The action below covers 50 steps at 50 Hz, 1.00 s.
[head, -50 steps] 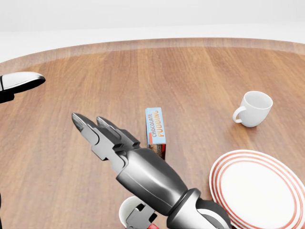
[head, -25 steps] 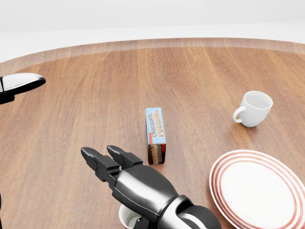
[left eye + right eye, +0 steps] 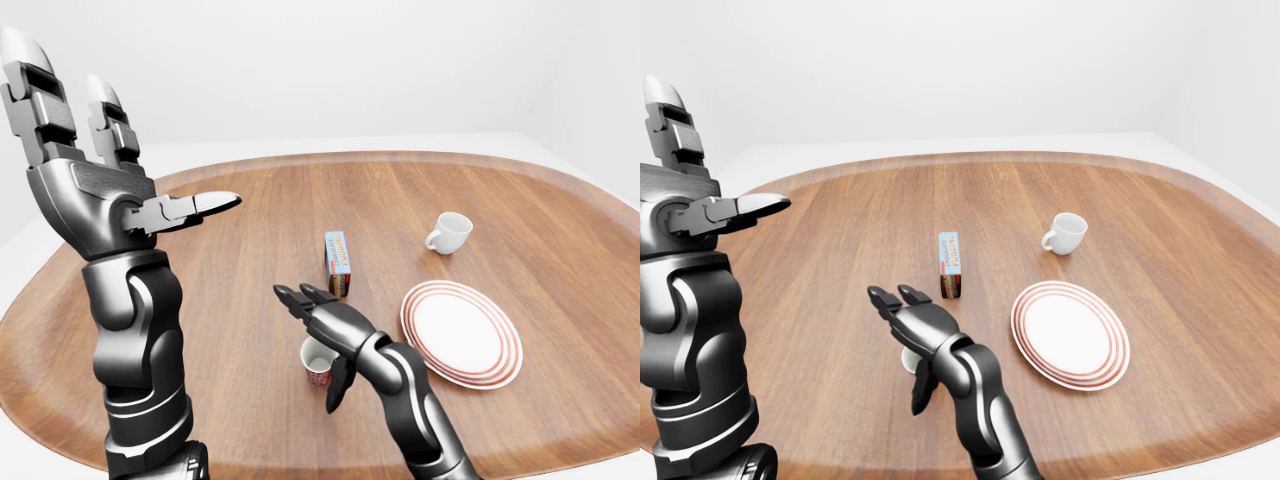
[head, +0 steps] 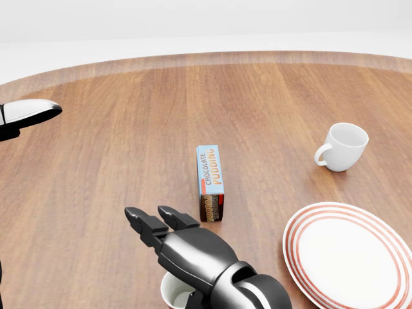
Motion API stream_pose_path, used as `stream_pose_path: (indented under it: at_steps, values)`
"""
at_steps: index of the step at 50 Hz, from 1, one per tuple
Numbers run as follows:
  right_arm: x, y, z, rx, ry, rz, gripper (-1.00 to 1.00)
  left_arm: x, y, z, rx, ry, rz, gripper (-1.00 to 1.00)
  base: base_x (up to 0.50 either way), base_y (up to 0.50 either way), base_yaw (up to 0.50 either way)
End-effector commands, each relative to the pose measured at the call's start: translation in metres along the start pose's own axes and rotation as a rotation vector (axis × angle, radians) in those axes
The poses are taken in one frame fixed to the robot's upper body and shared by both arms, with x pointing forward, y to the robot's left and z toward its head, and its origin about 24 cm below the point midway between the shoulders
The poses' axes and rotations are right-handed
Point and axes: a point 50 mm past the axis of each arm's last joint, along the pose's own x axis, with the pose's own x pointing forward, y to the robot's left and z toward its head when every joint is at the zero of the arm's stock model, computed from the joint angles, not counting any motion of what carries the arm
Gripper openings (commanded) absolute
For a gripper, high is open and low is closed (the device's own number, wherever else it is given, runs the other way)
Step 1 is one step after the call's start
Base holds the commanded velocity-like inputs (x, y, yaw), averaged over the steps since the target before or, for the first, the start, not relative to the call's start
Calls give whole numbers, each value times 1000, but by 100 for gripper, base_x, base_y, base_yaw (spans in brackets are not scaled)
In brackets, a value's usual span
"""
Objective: Pick up the red mug and put it on the plate
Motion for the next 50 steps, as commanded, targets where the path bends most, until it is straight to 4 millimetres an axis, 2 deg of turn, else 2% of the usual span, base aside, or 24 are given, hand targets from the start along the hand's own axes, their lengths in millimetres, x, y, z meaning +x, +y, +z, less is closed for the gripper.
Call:
stream_pose_path:
  at_steps: [1, 9, 33, 50]
  values:
    - [8, 8, -13, 31, 47, 19, 100, 0, 0, 0, 0, -1, 1, 100, 0, 0, 0]
    - [12, 11, -23, 8, 99, 36, 100, 0, 0, -1, 1, 4, 1, 100, 0, 0, 0]
    - [26, 23, -33, 4, 156, 88, 100, -1, 1, 0, 4, 3, 3, 100, 0, 0, 0]
    - [36, 23, -40, -15, 193, 67, 100, -1, 2, 0, 2, 3, 2, 100, 0, 0, 0]
